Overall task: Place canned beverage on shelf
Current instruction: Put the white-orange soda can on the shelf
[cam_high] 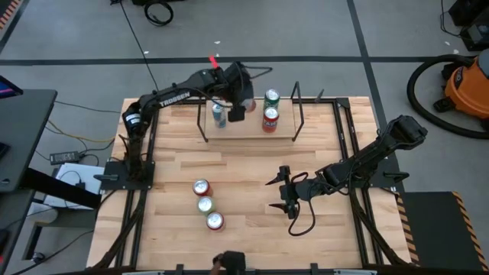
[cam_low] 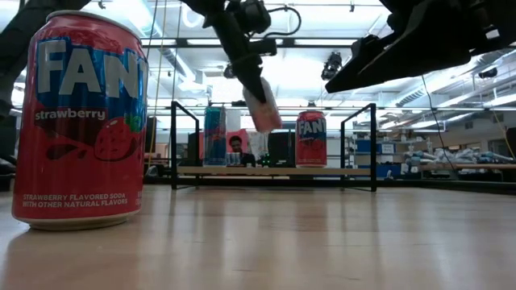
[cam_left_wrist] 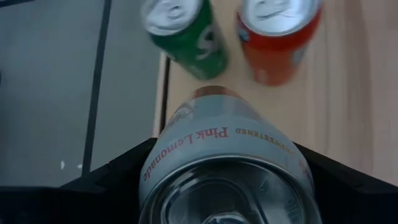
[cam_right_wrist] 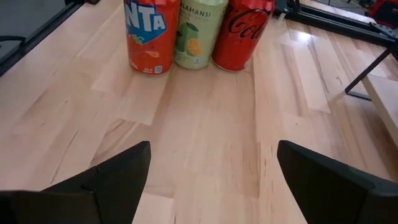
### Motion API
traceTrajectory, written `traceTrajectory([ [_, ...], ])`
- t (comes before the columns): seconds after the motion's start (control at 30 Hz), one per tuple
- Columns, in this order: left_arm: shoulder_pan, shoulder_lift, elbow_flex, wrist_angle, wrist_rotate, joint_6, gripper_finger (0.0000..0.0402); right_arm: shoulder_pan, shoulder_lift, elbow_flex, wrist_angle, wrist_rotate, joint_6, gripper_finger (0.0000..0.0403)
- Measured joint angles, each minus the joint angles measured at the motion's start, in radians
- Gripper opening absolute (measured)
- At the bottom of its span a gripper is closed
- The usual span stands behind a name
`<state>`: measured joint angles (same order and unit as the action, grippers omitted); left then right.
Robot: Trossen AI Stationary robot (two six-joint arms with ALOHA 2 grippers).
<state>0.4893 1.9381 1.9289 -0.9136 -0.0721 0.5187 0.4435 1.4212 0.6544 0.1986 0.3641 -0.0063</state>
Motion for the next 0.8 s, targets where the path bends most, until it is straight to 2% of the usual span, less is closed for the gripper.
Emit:
traceTrajectory([
  [0.27,0.135,0.0,0.029,-0.053,0.047,0.056,0.0314,0.001,0.0,0.0,-0.008,0.0,0.059,0.0362],
  [0.47,0.227,0.0,0.029,-0.037,0.119,0.077,0.0314,0.001,0.0,0.0,-0.009,0.008,0.075,0.0362],
  [0.8,0.335,0.001,0.029,-0.084,0.121,0.138,0.0314,-0.005,0.0,0.0,-0.013,0.045,0.065,0.0362],
])
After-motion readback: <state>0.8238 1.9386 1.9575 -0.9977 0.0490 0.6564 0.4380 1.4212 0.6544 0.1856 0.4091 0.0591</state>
